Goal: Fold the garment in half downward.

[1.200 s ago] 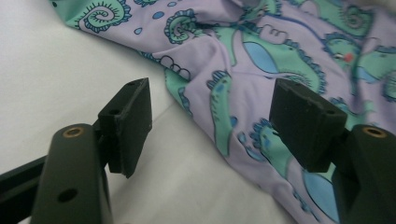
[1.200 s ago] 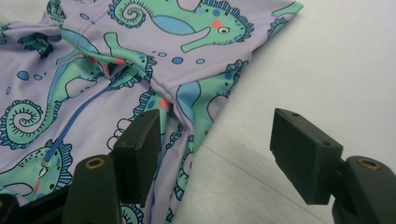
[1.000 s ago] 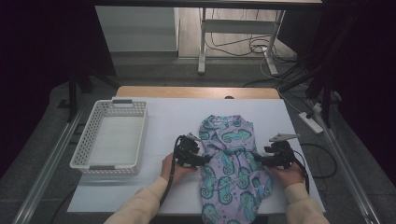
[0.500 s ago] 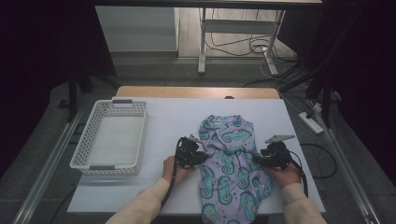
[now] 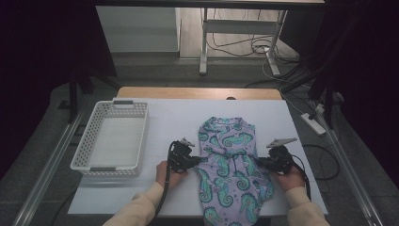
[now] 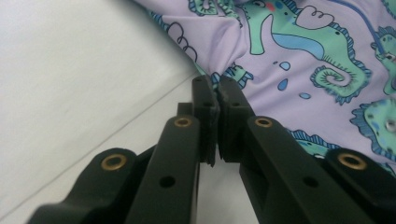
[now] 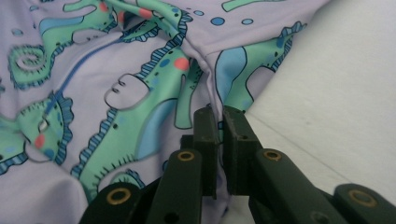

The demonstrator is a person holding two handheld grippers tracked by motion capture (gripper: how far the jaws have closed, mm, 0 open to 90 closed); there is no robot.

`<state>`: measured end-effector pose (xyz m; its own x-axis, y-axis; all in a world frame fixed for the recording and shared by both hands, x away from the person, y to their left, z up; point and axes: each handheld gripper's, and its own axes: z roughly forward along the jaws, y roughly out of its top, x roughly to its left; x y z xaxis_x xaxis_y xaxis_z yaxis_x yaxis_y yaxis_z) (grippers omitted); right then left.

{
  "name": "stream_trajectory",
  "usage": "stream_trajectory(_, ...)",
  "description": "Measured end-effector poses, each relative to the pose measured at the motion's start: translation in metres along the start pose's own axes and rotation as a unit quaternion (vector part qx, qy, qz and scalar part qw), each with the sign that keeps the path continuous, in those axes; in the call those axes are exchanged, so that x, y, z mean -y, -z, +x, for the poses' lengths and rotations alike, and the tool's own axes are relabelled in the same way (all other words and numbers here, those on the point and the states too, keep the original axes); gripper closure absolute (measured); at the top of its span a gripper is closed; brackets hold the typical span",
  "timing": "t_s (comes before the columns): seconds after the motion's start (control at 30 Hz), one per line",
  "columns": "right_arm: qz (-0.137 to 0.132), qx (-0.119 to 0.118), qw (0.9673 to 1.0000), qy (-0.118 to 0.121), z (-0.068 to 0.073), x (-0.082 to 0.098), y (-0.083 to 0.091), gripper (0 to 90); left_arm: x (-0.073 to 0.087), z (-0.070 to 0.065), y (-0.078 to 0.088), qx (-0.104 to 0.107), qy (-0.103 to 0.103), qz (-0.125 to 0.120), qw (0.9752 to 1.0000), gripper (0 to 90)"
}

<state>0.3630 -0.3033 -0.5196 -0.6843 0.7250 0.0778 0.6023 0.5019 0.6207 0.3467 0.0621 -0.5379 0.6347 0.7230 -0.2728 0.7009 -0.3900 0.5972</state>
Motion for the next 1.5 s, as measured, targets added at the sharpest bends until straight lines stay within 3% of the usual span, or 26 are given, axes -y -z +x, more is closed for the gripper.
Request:
stream_trajectory(0.13,0.004,-0.009,0.9999,0.008,0.008,0.000,0.000,85.2,0.007,0.004,0.008,0.004,0.013,0.000,0.9999,86.8)
stream_trajectory(0.57,0.005,-0.025,0.9995,0.018,0.021,0.010,0.007,85.3,0.025,-0.003,0.019,0.012,0.010,0.005,0.9999,85.6)
stream_trajectory(0.6,0.003,-0.025,0.9995,0.017,0.021,0.010,0.007,82.6,0.025,-0.003,0.020,0.010,0.013,0.001,0.9999,83.9)
stream_trajectory(0.7,-0.014,-0.024,0.9995,0.013,0.020,0.008,0.012,62.4,0.022,-0.003,0.024,0.001,0.007,-0.010,0.9999,57.4)
stream_trajectory(0.8,-0.049,-0.017,0.9987,0.001,0.016,0.005,0.020,50.1,0.018,-0.003,0.029,-0.002,0.007,-0.030,0.9995,40.2)
stream_trajectory(0.93,-0.069,-0.015,0.9975,-0.003,0.014,0.000,0.024,41.6,0.013,-0.001,0.031,0.000,0.002,-0.035,0.9994,30.4)
stream_trajectory(1.23,-0.078,-0.002,0.9968,0.014,0.011,-0.008,0.018,36.3,0.003,0.005,0.034,0.003,0.001,-0.051,0.9987,28.0)
stream_trajectory(1.5,-0.086,-0.003,0.9963,0.006,0.004,-0.012,0.013,32.4,-0.004,0.015,0.030,0.008,0.008,-0.049,0.9987,26.1)
